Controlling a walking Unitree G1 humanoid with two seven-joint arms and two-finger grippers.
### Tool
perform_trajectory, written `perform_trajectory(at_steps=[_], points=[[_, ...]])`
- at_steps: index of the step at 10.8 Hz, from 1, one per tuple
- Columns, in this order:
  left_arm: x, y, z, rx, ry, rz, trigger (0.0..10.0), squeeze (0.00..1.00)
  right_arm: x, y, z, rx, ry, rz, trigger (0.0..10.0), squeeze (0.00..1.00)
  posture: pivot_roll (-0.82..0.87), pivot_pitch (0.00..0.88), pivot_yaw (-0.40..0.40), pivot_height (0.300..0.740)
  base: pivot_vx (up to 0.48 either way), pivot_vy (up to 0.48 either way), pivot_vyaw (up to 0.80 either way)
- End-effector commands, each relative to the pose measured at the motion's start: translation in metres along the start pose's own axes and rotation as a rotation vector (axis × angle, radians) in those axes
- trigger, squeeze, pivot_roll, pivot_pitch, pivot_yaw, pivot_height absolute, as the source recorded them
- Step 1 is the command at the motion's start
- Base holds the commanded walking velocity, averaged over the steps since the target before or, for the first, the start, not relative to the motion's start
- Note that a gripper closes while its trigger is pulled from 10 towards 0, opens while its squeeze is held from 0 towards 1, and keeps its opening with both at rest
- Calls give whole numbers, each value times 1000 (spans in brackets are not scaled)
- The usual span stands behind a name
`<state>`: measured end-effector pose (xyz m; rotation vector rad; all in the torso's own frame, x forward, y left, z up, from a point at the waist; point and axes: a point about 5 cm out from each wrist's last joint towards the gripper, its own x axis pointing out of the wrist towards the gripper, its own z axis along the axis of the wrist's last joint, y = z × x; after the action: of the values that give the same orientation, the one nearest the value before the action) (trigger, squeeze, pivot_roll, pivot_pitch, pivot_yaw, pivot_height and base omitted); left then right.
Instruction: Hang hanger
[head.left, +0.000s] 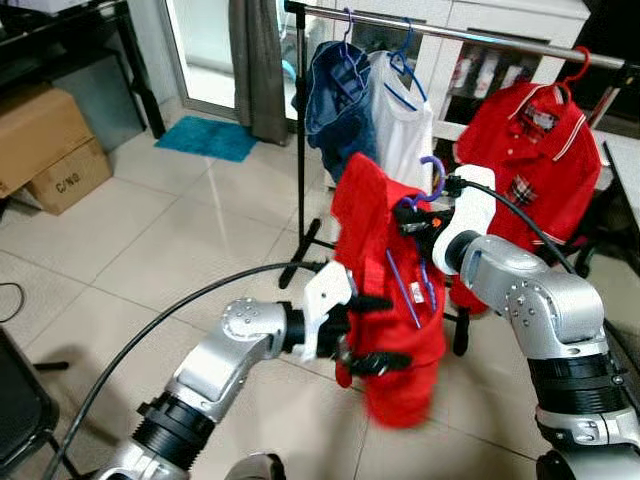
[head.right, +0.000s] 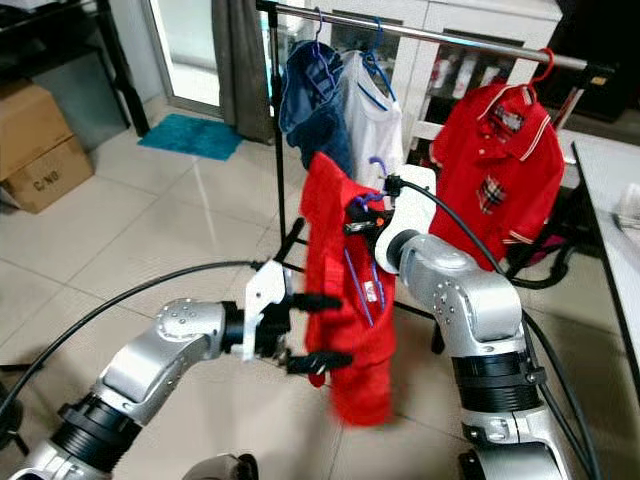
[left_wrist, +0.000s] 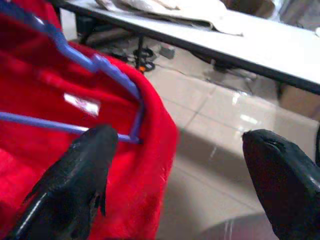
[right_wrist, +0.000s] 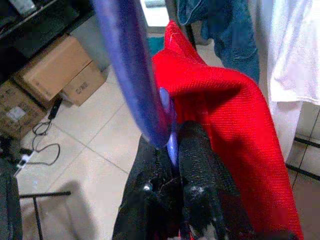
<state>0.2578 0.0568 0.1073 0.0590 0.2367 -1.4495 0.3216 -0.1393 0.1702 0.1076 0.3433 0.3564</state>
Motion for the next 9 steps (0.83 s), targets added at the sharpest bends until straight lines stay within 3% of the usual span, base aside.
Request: perform_trajectory(at_steps=[1,2,3,4,5,9], points=[[0,3,5,31,6,-13,10000,0,-2,3,13,-9,-47,3,10000,0,-44,0,39,740,0,0,0],[-2,9,-3,69,64,20,10000,0,-1,6,14,0,-52,3,10000,0,-42,0,44,740,0,0,0],[-1,11,-9,96,91,26,4000,0,-1,7,15,4,-56,2,10000,0,-41,0,47,740,0,0,0],[0,11,-11,119,102,30,2824,0,-1,7,15,5,-58,1,10000,0,-41,0,47,740,0,0,0],[3,12,-14,125,94,33,0,0,-1,7,16,11,-62,-1,10000,0,-43,0,45,740,0,0,0],[19,25,-17,175,44,117,0,0,0,12,22,17,-75,15,10000,0,-50,0,45,740,0,0,0]])
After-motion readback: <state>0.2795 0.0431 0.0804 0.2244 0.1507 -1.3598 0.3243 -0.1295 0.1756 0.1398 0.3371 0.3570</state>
